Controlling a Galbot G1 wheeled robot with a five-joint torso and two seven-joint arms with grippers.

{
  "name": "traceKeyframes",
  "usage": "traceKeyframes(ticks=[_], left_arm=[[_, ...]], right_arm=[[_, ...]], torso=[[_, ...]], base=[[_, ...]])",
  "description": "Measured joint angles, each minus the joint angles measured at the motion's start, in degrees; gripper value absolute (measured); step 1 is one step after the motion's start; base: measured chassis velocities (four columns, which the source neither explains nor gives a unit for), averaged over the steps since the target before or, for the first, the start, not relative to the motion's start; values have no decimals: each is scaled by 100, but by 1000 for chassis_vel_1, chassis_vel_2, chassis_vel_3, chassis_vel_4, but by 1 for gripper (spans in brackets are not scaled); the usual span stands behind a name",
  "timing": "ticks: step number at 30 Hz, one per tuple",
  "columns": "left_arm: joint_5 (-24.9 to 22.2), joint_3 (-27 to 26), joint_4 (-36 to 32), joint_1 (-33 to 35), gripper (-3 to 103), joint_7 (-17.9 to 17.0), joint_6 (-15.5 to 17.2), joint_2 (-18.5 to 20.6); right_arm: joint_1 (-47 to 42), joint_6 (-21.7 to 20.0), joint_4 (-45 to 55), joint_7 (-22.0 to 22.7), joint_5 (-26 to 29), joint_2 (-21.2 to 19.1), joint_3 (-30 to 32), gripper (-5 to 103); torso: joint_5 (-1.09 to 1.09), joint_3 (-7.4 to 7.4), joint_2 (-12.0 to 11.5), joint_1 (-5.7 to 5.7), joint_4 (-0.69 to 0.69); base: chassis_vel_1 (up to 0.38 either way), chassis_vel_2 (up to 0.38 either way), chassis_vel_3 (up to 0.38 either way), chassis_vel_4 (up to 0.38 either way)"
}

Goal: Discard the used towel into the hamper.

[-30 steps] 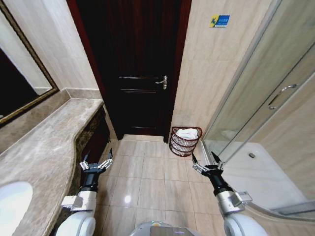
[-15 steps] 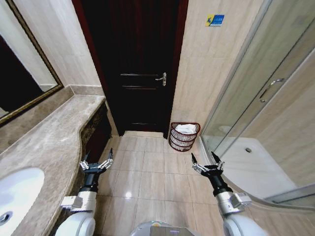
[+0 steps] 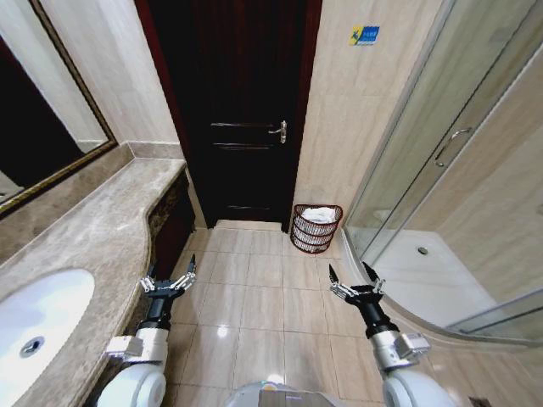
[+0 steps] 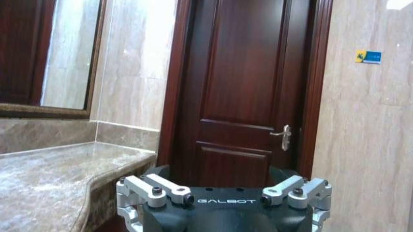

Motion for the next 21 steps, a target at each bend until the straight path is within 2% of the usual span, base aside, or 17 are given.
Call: traceKeyframes(ticks=[7,11,14,21], left_arm=[[271,76,4,3,100,-81,-156,-37],[479,115,-167,12,100,-85,199,-26],[557,116,-222,19,100,-98,336,-12],[575,116,-235,23,100,-108,364,-7]], right_arm=[[30,-49,81,213,34,-50,62,100],[17,-123,135,371,86,-66,82,100],[14,-150,144,398,79,-68,92,100],[12,-159,147,404,71,-69,97,100]], torso=[[0,1,-3,4,0],[0,1,-2,3,0],[0,1,-2,2,0],[0,1,-2,2,0]], base=[[0,0,0,0],[0,0,0,0],[0,0,0,0],[0,0,0,0]])
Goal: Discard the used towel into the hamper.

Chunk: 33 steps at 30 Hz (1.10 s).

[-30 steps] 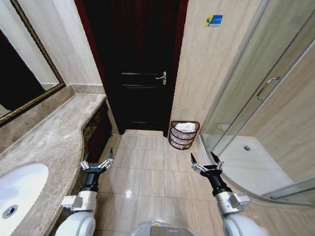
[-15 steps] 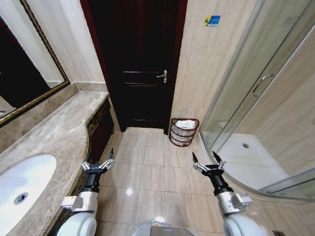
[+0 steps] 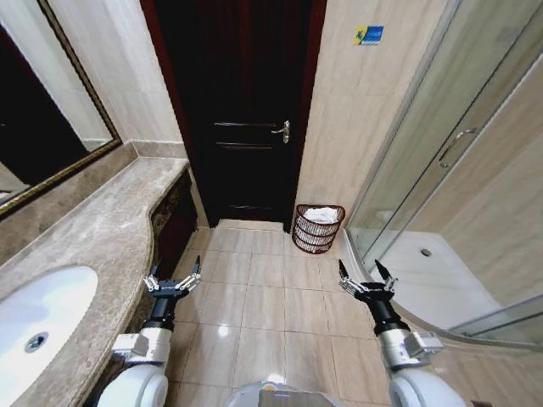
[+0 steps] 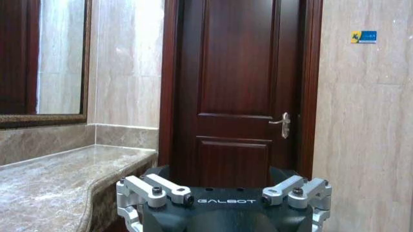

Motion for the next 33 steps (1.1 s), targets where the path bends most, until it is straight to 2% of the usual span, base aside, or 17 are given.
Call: traceKeyframes(ticks=[33], left_arm=[[-9,-2,0,3,100,-6,-10,3]], right_arm=[[-1,0,0,-5,-9,2,-1,100]], torso=[[0,0,1,0,0]], base=[[0,0,0,0]])
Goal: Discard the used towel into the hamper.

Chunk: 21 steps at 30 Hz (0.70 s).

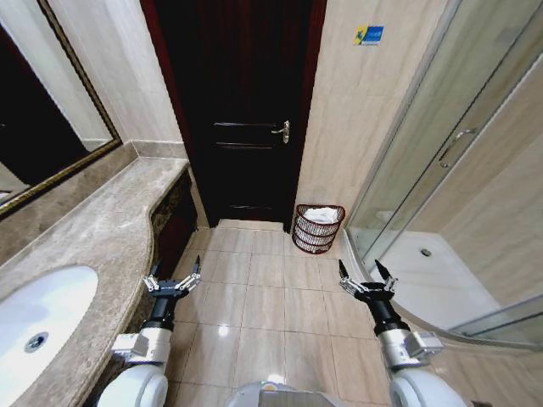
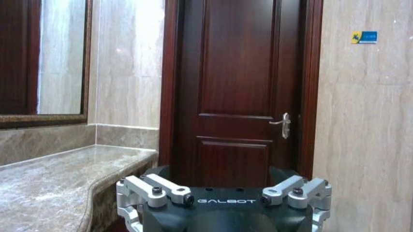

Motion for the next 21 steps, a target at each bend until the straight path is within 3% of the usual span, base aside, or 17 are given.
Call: traceKeyframes(ticks=[21], left_arm=[[-1,0,2,0,100,1,-2,0]], right_arm=[[0,1,-2,-1,0,0,0,100]], torso=[[0,0,0,0,0]], base=[[0,0,0,0]])
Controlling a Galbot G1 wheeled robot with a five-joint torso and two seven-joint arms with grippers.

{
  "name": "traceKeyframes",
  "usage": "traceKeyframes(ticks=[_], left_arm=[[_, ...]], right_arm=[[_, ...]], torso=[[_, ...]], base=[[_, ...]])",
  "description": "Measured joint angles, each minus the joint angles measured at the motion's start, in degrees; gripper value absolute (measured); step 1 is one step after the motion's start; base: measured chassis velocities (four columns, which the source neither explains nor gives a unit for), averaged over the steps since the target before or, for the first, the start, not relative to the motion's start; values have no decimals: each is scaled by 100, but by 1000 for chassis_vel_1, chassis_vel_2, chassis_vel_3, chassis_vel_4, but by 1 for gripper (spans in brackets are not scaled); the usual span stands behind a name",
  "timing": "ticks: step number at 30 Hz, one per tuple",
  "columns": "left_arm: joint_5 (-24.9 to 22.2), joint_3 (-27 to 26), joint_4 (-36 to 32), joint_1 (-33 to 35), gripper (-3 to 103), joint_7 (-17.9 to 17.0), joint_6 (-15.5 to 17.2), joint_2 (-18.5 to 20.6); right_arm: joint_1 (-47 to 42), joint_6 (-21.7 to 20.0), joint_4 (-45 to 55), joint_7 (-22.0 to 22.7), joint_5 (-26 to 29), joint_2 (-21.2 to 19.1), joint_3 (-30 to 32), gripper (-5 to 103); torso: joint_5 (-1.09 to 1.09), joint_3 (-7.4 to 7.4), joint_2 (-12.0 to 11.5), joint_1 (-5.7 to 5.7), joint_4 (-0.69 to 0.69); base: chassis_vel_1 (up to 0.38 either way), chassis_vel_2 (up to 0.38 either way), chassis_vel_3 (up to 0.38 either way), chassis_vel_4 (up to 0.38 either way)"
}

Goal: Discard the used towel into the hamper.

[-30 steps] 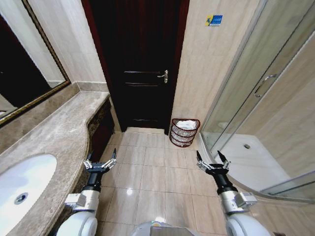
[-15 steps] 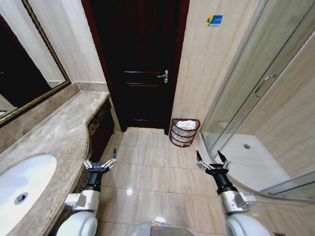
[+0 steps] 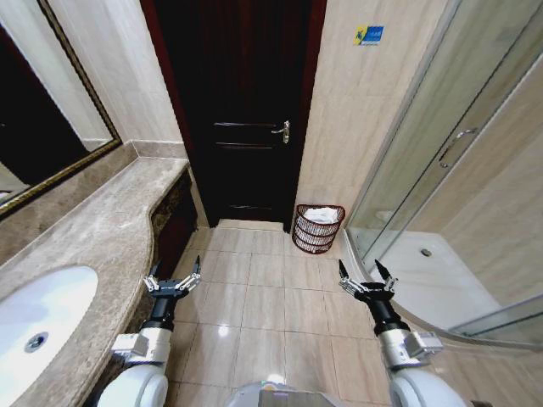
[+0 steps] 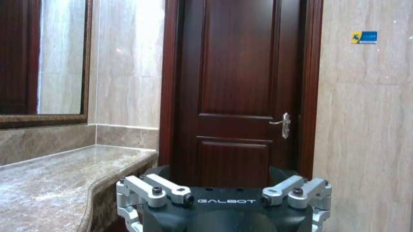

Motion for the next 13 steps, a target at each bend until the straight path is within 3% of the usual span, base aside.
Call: traceKeyframes(ticks=[13], left_arm=[[0,0,0,0,100,0,0,0]], right_arm=[[0,0,0,0,0,0,0,100]], torso=[[0,0,0,0,0]], base=[[0,0,0,0]])
